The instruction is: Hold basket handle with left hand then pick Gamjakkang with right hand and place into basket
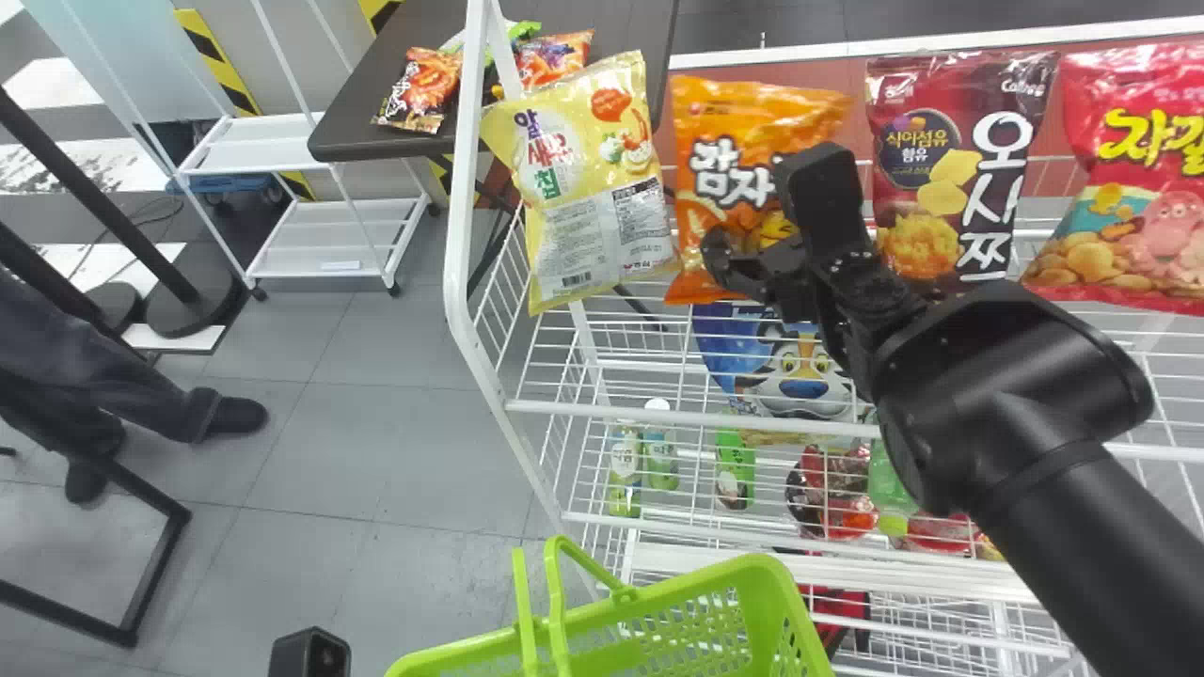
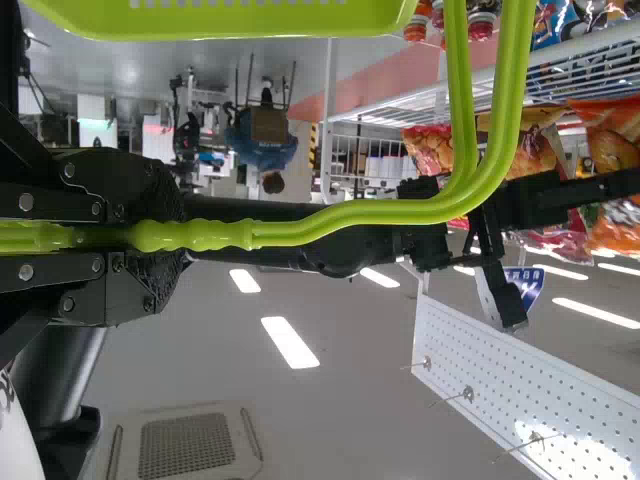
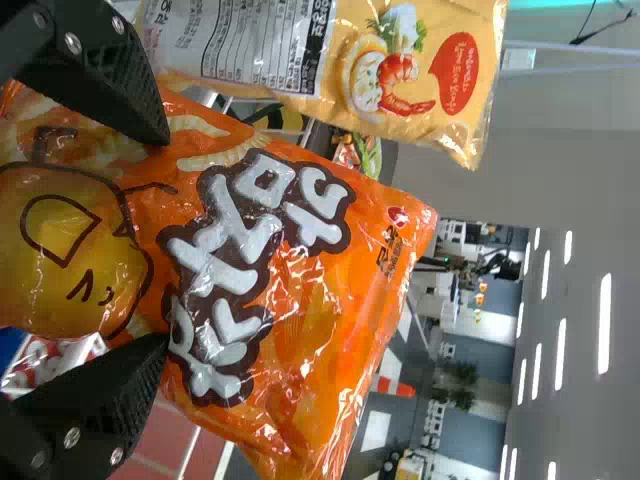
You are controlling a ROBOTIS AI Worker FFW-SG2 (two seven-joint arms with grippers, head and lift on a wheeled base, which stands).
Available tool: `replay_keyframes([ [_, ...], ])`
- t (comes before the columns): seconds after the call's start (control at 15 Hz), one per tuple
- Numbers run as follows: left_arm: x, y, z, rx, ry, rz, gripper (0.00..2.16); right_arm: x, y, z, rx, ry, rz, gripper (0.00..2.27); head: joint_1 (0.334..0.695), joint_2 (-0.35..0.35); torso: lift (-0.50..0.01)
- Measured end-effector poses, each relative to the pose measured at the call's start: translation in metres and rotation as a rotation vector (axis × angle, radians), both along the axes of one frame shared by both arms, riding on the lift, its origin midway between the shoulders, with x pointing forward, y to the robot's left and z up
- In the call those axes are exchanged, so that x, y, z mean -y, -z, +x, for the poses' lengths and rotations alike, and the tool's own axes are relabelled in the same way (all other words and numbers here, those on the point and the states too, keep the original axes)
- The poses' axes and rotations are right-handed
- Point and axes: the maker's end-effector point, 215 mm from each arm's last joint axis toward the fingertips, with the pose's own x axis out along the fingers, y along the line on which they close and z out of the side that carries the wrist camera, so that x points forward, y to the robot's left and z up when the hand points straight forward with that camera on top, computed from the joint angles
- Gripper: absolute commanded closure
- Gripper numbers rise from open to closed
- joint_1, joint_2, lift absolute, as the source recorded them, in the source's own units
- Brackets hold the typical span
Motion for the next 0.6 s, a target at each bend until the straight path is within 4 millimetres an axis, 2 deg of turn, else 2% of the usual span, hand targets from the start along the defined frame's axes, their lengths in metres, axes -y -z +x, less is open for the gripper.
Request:
replay_keyframes([
  [0.07, 0.000, 0.000, 0.001, 0.000, -0.001, 0.001, 2.15, -0.005, -0.003, -0.001, 0.010, -0.013, 0.003, 1.65, 0.695, 0.251, -0.018],
  [0.13, -0.001, 0.001, 0.001, 0.001, -0.002, 0.003, 2.15, -0.008, -0.003, -0.002, 0.012, -0.020, 0.003, 1.85, 0.695, 0.255, -0.018],
  [0.33, -0.002, 0.001, 0.003, 0.001, -0.005, 0.004, 2.15, -0.009, 0.003, -0.006, 0.006, -0.023, -0.014, 2.23, 0.695, 0.261, -0.018],
  [0.6, -0.003, 0.003, 0.005, -0.004, -0.009, 0.003, 2.15, -0.004, 0.002, -0.012, 0.026, -0.003, -0.032, 2.24, 0.695, 0.258, -0.018],
])
